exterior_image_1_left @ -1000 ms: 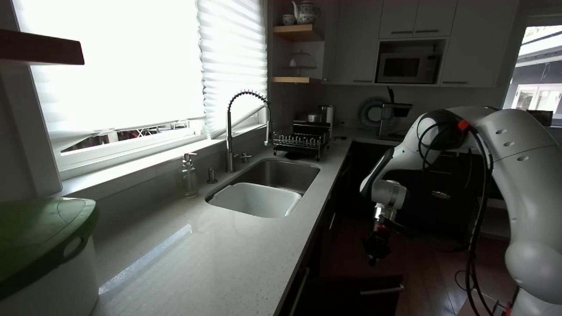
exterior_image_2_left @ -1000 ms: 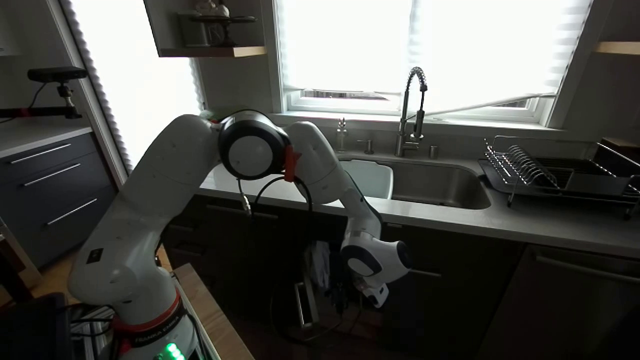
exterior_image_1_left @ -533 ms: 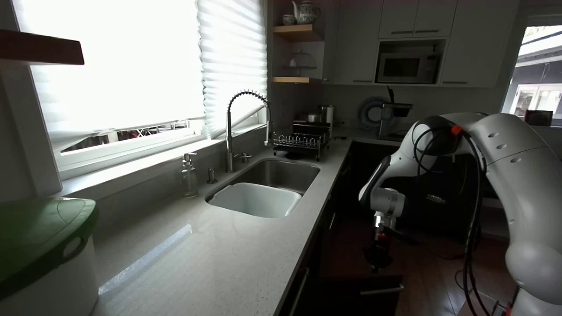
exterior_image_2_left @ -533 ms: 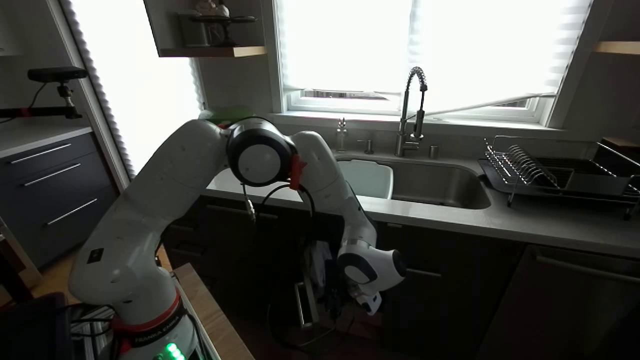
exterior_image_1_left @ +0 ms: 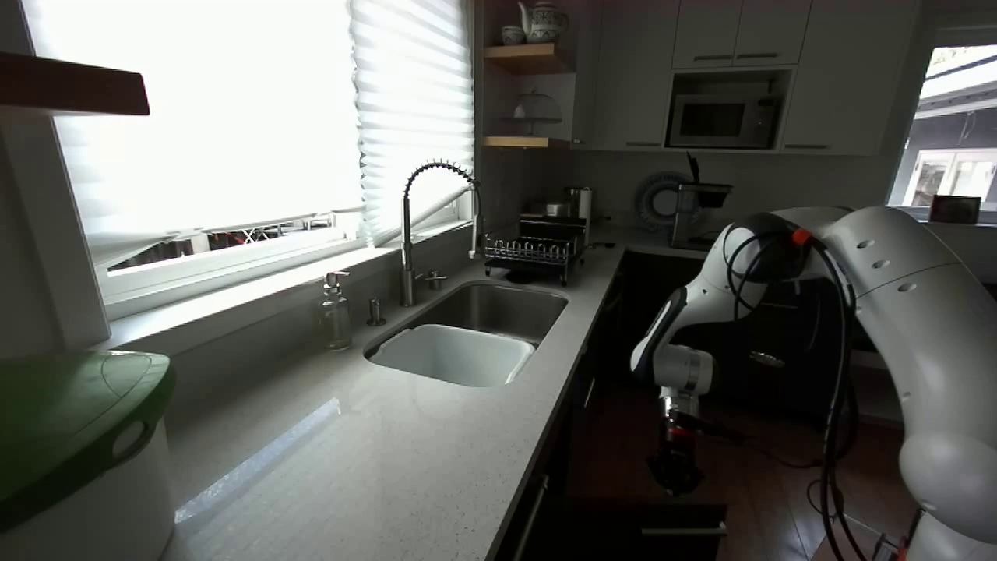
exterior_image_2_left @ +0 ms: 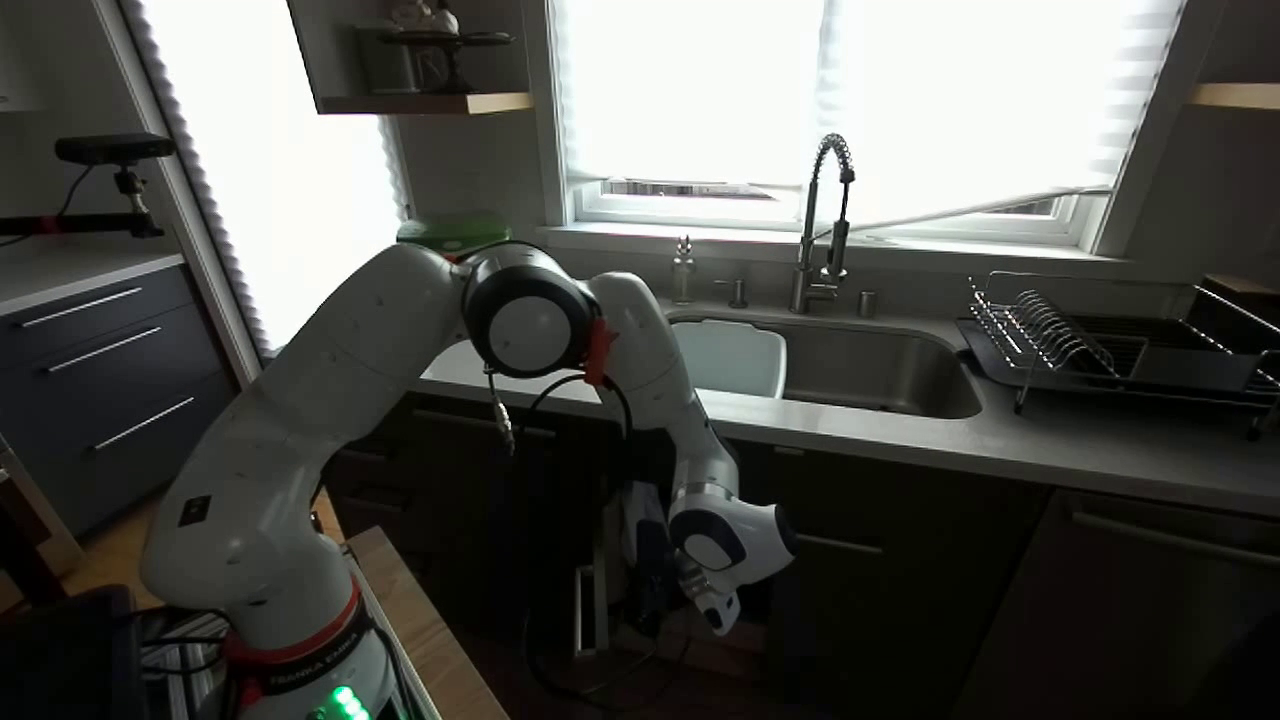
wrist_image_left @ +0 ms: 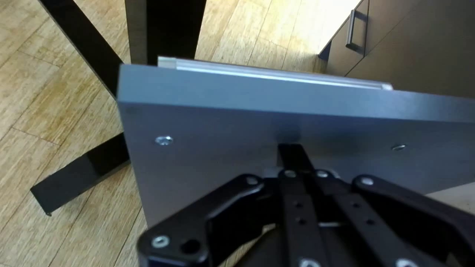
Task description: Open the cupboard door
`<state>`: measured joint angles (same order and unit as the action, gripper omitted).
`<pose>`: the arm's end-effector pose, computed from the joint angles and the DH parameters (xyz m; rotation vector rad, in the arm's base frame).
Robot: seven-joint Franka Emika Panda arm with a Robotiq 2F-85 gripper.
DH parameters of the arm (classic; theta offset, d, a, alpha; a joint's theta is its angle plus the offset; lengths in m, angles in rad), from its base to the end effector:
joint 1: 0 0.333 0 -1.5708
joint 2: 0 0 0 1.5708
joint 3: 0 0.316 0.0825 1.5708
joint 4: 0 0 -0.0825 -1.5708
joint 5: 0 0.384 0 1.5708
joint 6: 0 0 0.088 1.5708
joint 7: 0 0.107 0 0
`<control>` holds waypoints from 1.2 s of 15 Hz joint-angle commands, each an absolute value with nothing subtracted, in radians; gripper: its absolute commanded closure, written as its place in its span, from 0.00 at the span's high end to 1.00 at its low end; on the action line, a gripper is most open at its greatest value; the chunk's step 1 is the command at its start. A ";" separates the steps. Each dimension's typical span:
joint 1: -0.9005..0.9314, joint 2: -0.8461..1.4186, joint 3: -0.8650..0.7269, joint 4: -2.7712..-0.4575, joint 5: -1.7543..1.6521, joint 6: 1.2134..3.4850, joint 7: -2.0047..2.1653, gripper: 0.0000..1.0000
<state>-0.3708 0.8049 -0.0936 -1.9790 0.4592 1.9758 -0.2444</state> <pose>0.4446 -0.1987 0.0264 -2.4006 0.7166 0.8521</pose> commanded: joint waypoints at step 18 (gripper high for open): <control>-0.261 0.525 -0.109 -2.259 0.393 2.313 -0.179 0.27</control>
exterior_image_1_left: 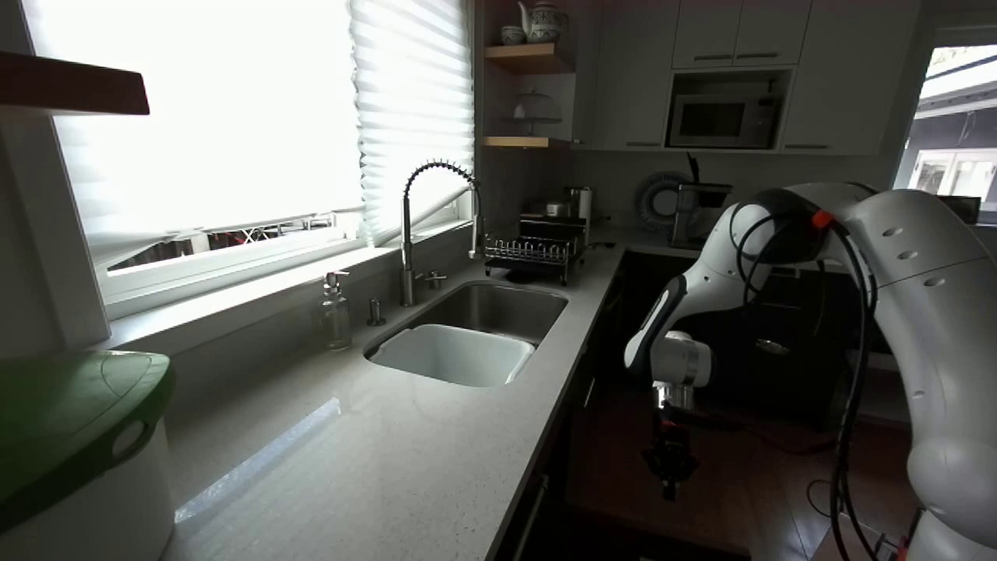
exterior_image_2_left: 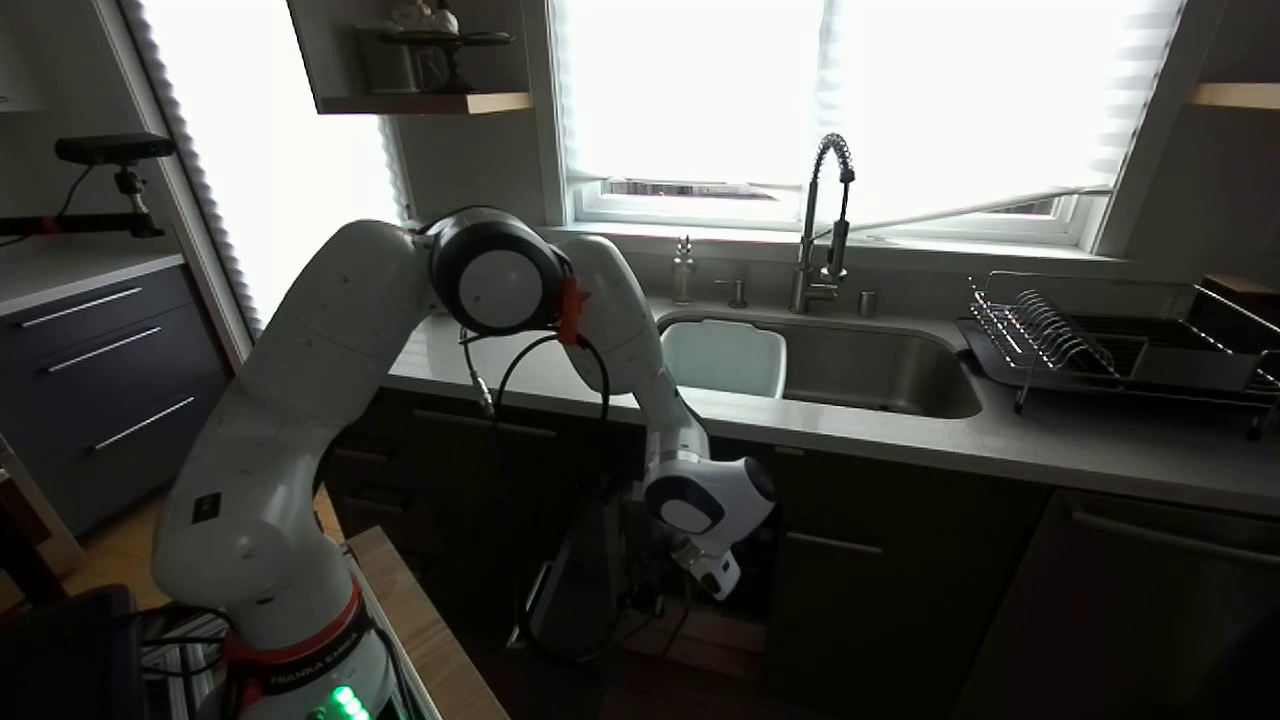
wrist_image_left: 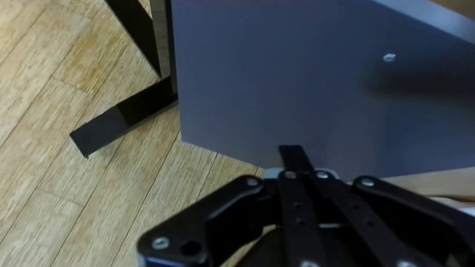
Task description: Open the cupboard door
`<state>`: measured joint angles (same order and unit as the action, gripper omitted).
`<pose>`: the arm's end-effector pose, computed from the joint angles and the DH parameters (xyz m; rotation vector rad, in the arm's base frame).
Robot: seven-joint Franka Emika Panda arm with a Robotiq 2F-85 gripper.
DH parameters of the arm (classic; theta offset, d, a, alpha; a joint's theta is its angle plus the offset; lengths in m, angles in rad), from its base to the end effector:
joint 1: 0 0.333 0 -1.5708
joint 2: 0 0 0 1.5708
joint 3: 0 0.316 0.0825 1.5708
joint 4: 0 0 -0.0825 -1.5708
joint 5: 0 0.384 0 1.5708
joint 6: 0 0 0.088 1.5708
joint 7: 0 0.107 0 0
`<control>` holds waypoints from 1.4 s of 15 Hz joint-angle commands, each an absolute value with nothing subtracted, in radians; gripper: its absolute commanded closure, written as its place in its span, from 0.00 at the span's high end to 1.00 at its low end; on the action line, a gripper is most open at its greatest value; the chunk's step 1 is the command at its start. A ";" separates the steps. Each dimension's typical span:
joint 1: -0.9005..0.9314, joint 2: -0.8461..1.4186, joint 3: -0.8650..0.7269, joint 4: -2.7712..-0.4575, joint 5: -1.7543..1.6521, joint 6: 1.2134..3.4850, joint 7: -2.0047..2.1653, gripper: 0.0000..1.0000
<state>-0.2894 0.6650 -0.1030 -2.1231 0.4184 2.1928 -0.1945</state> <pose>0.4527 -0.1787 0.0631 -2.6135 0.7268 0.6883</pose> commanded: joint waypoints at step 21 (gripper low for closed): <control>-0.231 -0.212 -0.189 -2.760 0.010 2.652 -0.005 1.00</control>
